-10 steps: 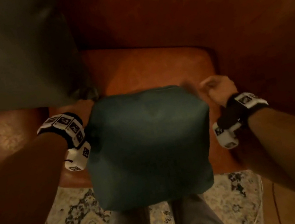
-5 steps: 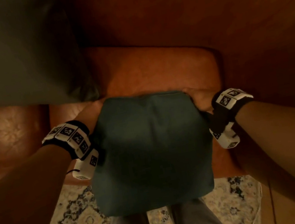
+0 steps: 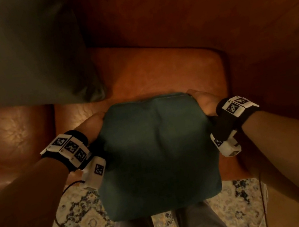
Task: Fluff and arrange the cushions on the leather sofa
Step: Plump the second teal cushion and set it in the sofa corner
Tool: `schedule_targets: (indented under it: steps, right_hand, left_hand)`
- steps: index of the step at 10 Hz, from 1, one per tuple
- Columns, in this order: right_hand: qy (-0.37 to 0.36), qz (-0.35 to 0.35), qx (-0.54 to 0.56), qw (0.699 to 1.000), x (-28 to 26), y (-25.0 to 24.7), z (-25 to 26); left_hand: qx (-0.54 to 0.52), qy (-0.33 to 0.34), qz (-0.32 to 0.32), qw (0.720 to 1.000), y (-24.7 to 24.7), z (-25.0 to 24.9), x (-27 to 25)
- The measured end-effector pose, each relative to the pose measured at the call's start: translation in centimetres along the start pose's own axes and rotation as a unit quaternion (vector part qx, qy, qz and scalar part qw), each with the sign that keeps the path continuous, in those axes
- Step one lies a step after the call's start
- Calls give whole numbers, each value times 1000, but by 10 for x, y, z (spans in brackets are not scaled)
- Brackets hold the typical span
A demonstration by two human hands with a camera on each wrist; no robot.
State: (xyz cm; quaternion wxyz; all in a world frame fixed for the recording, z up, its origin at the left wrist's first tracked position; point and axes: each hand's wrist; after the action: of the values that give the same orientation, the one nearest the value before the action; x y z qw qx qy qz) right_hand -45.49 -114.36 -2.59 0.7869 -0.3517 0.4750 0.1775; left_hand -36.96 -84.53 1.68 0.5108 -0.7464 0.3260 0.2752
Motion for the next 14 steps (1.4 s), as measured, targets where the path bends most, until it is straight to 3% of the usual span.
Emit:
schedule_targets:
  steps: [1, 2, 3, 4, 5, 6, 7, 8, 9, 10, 11, 12, 13, 14]
  right_hand:
    - [-12, -7, 41, 999, -1, 3, -11]
    - [0, -2, 85, 996, -5, -2, -15]
    - [7, -19, 106, 994, -5, -3, -18]
    - [9, -33, 165, 986, -10, -1, -18]
    - [18, -3, 246, 969, -17, 2, -22]
    - [20, 44, 236, 971, -21, 1, -25]
    - [34, 43, 214, 975, -23, 1, -20]
    - [17, -107, 59, 992, -25, -6, -11]
    - [-61, -292, -76, 951, -57, -2, 33]
    - [-155, -188, -241, 940, -95, 34, 88]
    - [-152, 19, -336, 929, -101, 81, 107]
    - [-110, 62, -341, 931, -75, 105, 106]
    - [-87, 54, -337, 936, -47, 116, 109]
    - [-75, 53, -348, 933, -29, 129, 110]
  left_hand:
    - [-94, 1, -113, 989, -1, 29, 11]
    - [-202, -138, -237, 940, 4, 51, 14]
    - [-262, -145, -271, 915, 15, 55, 13]
    - [-289, -104, -150, 940, 7, 61, 19]
    - [-1, -27, 63, 998, -15, 64, 22]
    - [262, 69, 152, 951, -28, 47, 19]
    - [284, 195, 55, 937, -32, 42, 20]
    - [-21, 107, -156, 982, -35, 60, 24]
    - [-327, -101, -250, 906, -4, 73, 24]
    - [-421, -212, -270, 840, 28, 73, 17]
    - [-453, -199, -247, 833, 35, 71, 14]
    - [-481, -93, -123, 863, 25, 87, 23]
    - [-336, 17, 19, 942, -13, 92, 37]
    - [-129, 98, 152, 975, -57, 84, 58]
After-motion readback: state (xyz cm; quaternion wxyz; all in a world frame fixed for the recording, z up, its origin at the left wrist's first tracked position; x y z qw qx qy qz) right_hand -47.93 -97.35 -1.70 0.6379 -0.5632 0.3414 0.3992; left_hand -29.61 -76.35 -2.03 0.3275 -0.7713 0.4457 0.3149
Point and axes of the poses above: each hand's wrist, its own x-axis towards the middle knuckle, its own y-axis out of the palm, z = x × y, and after that the axes turned 2 degrees about z, right-handed
